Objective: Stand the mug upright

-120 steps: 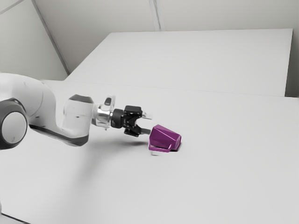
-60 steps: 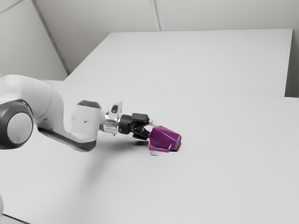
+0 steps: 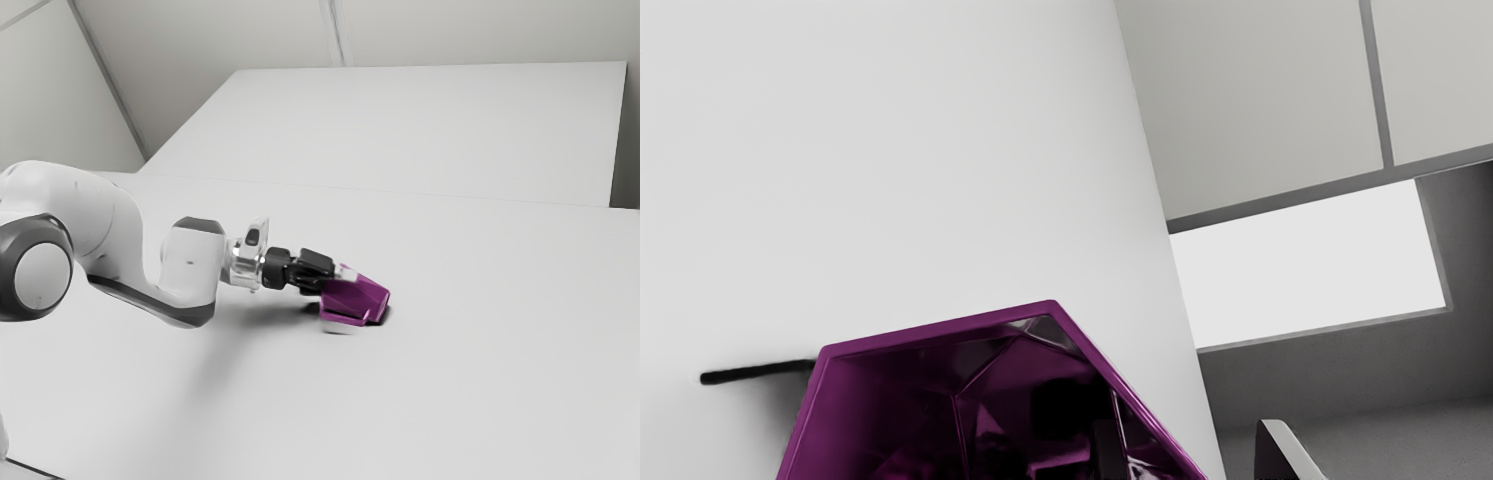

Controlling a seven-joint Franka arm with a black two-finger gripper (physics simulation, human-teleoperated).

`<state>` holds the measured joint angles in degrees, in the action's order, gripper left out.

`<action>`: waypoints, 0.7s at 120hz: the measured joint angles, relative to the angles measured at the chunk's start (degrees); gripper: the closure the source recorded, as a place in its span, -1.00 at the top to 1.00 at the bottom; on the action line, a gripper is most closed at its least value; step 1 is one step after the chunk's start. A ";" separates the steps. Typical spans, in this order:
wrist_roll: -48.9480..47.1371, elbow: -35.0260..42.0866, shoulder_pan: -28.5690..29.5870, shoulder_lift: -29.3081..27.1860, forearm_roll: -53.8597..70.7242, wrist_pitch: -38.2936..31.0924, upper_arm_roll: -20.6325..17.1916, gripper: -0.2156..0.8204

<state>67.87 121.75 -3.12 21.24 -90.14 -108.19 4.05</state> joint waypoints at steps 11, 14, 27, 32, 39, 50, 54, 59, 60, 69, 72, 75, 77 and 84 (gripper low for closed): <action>0.18 0.38 -0.03 -0.12 -0.02 -0.22 -0.01 -0.67; 0.22 0.50 -0.02 -0.14 -0.02 -0.26 -0.02 -0.70; 0.34 0.68 -0.04 -0.28 -0.03 -0.42 -0.05 -0.81; 0.35 0.68 -0.04 -0.49 -0.01 -0.50 -0.06 -0.83; 0.28 0.62 -0.04 -1.35 0.39 -0.94 -0.08 -0.85; -0.12 0.30 -0.04 -3.49 2.72 -2.03 -0.09 -0.86; -0.43 0.09 -0.05 -4.53 4.27 -2.57 -0.09 -0.86; -0.99 -0.62 -0.05 -5.98 7.15 -3.55 -0.14 -0.87; -1.13 -0.79 -0.05 -6.29 7.86 -3.78 -0.15 -0.87; -3.54 -3.85 0.02 -9.34 20.28 -6.41 -0.55 -0.89; -4.98 -5.20 0.02 -10.65 26.85 -7.10 -0.94 -0.89; -6.56 -6.63 0.02 -11.93 33.31 -7.58 -1.36 -0.90; -7.64 -7.51 0.05 -12.74 37.38 -7.78 -1.72 -0.90; -11.90 -9.38 0.21 -15.66 52.16 -7.93 -3.58 -0.91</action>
<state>55.96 112.37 -2.91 5.58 -37.99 -116.12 0.47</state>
